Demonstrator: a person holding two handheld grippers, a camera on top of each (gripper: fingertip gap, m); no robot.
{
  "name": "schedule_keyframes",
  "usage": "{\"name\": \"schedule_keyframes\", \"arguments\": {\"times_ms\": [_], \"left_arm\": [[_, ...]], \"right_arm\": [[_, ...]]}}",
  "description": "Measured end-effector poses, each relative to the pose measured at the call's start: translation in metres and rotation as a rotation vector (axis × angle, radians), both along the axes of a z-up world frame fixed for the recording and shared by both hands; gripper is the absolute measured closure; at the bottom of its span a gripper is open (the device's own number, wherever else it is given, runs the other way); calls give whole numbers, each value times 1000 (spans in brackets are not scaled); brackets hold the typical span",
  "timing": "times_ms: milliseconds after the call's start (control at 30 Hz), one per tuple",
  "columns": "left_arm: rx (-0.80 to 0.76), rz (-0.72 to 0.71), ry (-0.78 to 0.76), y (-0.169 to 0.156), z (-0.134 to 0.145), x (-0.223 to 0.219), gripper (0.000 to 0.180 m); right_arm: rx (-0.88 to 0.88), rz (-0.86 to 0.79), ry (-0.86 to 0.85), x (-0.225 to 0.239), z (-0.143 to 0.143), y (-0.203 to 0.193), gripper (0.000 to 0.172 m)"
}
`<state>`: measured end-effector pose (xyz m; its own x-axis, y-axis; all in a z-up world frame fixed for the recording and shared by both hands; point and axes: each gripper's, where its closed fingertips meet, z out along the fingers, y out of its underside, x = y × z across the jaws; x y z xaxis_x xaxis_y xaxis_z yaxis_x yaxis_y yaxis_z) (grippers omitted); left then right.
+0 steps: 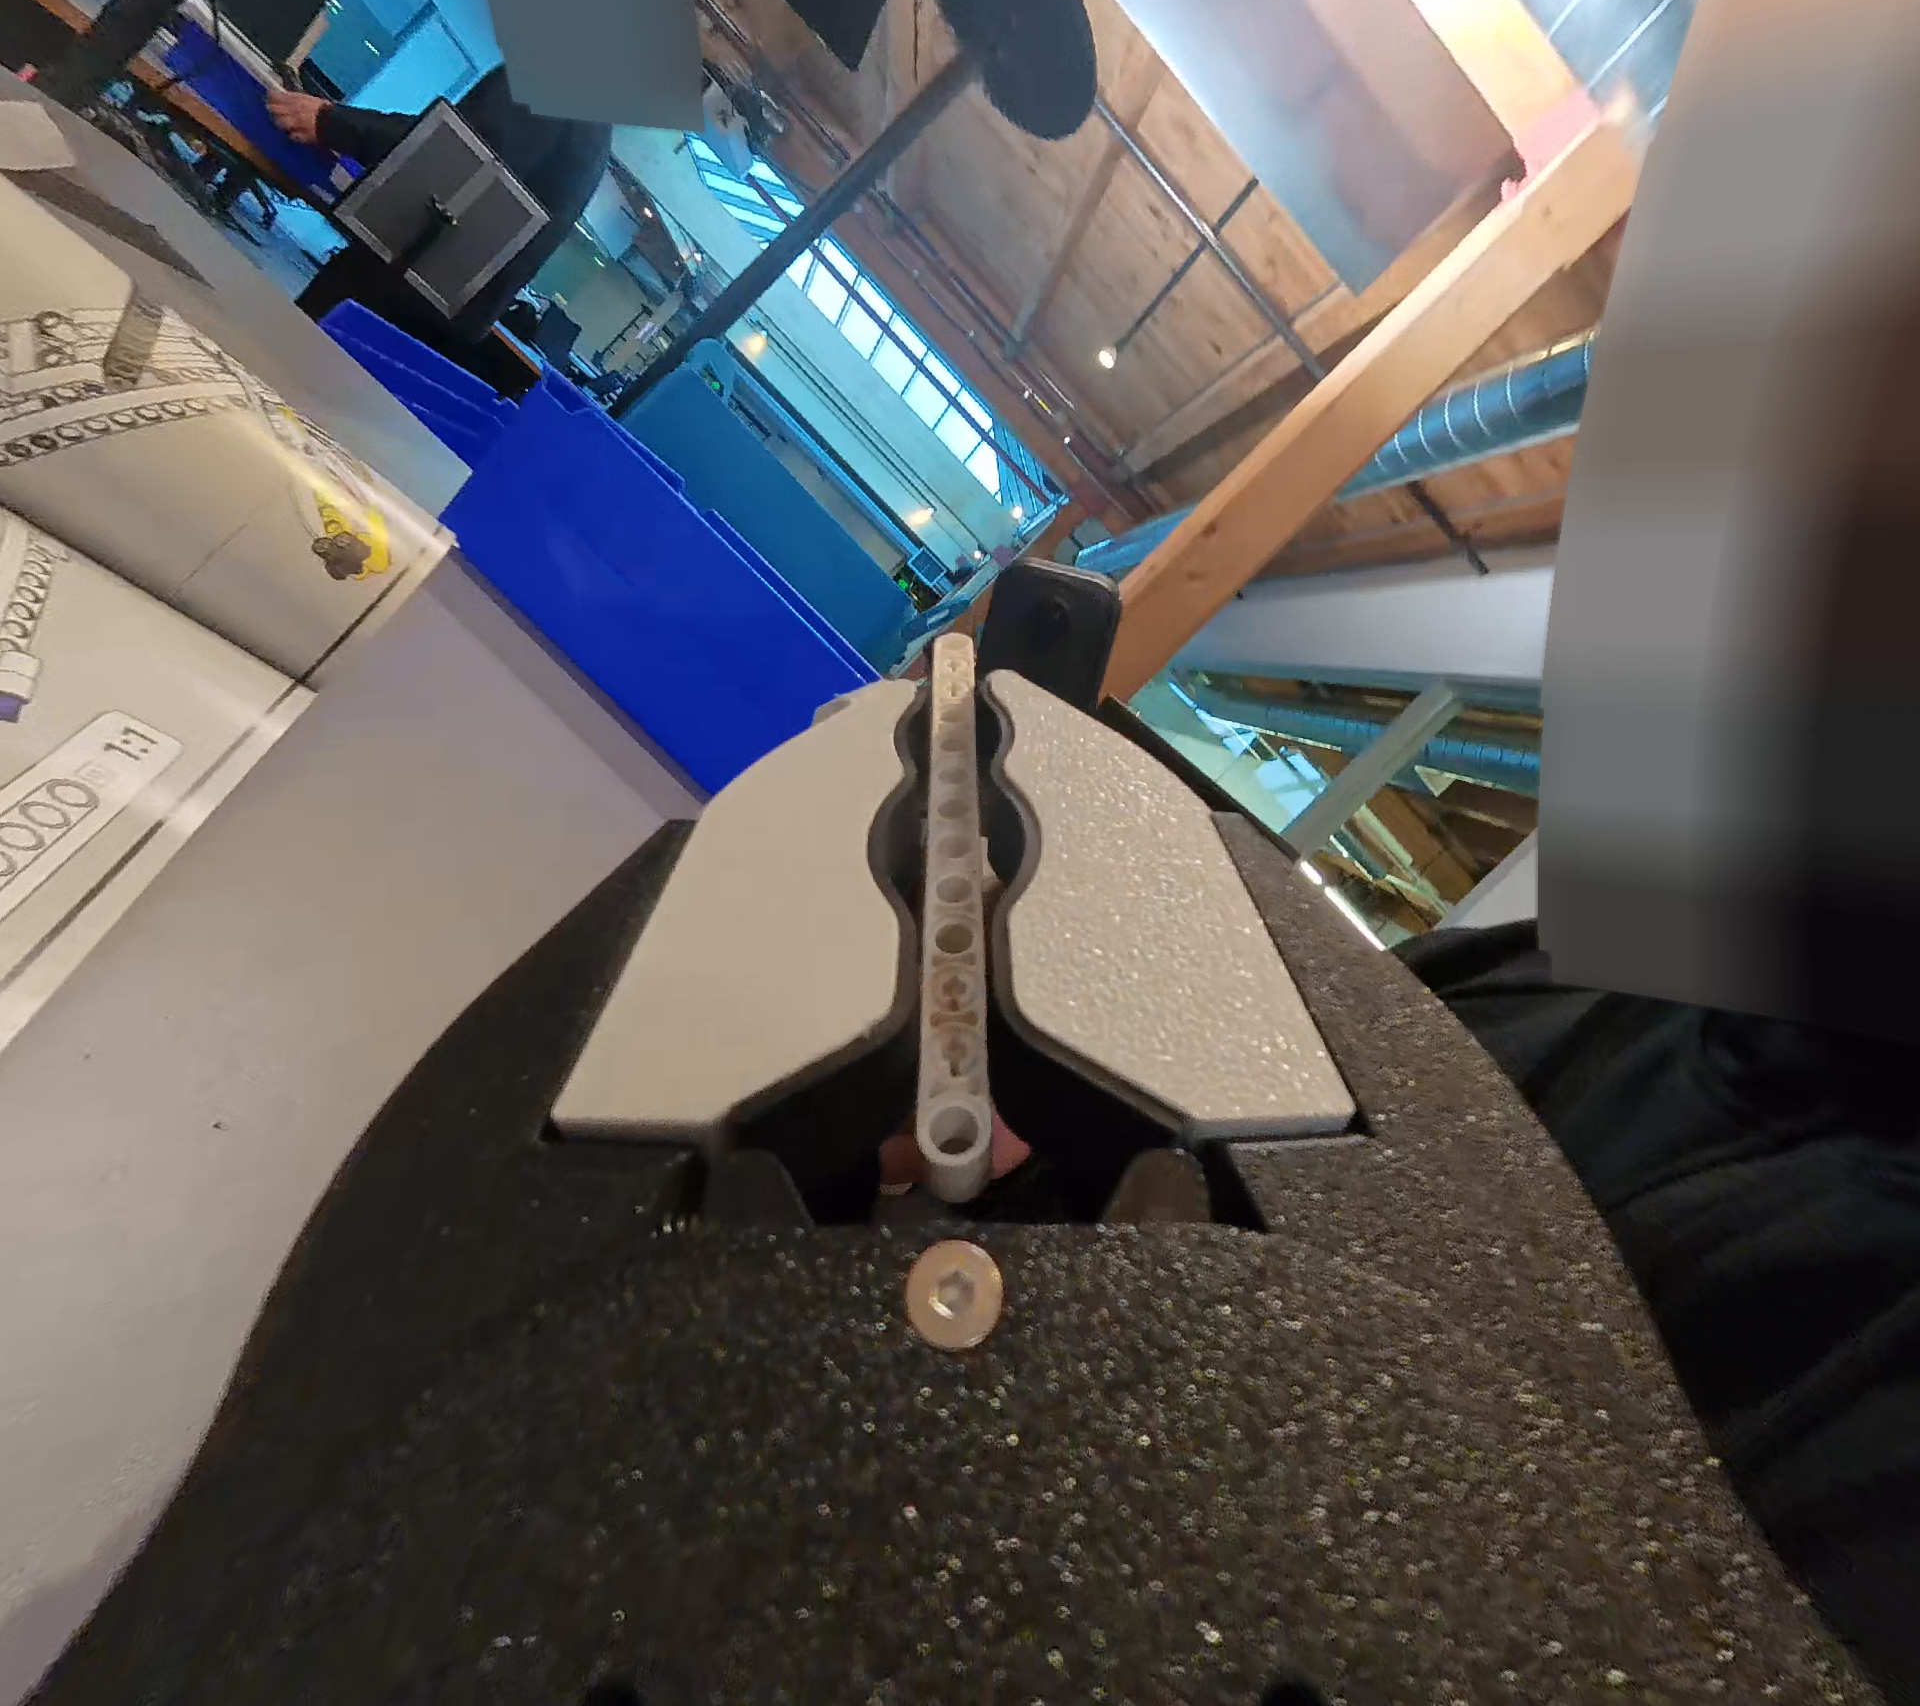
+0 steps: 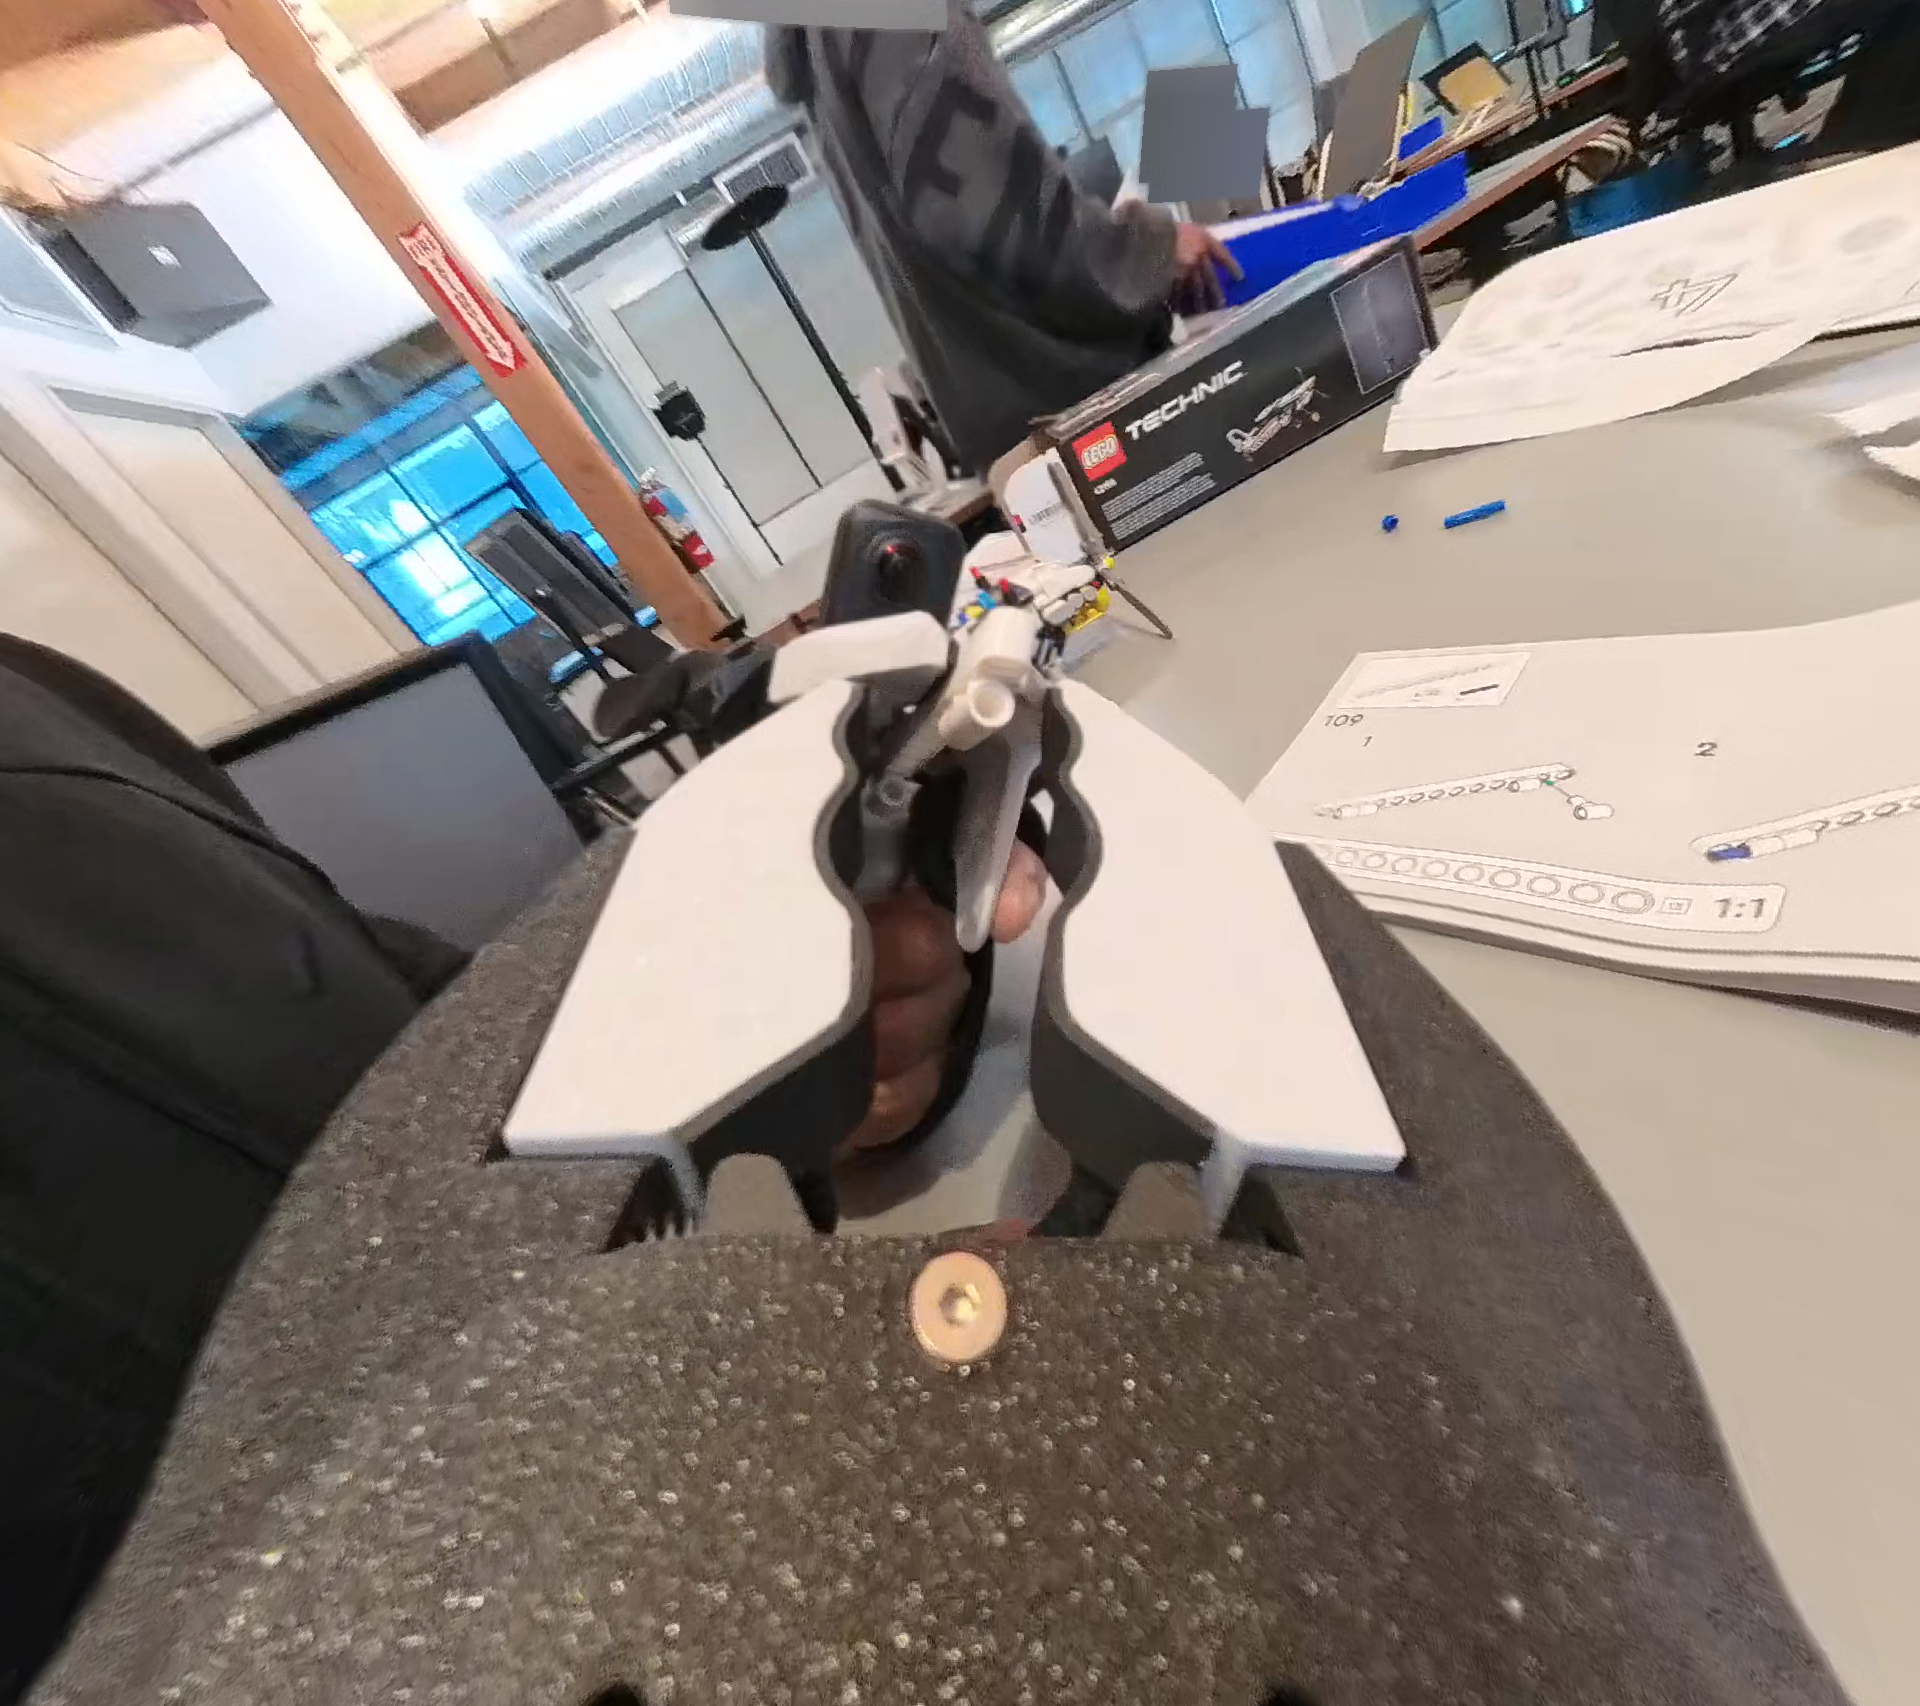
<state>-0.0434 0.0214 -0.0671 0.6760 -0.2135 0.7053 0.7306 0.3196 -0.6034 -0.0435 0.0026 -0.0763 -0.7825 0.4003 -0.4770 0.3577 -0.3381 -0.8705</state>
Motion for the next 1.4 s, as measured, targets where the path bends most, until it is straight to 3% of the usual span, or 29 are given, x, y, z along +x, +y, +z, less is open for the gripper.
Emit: {"name": "schedule_keyframes", "arguments": {"times_ms": [133,500,733,1100,1333,1400], "left_arm": [[-22,-4,42,-2,0,6,172],[-99,-35,147,-1,-2,16,172],[-297,-108,399,-6,-11,31,172],[-366,-130,197,-6,-28,30,171],[-307,-251,273,-5,-22,42,172],[-314,-265,253,-3,-23,40,172]], "right_arm": [[53,-10,33,7,-7,-2,163],[63,22,52,13,-7,-2,159],[124,114,67,26,-13,-10,162],[360,-19,42,22,-36,-6,162],[247,153,15,38,-28,-7,165],[248,133,8,36,-28,-5,165]]}}
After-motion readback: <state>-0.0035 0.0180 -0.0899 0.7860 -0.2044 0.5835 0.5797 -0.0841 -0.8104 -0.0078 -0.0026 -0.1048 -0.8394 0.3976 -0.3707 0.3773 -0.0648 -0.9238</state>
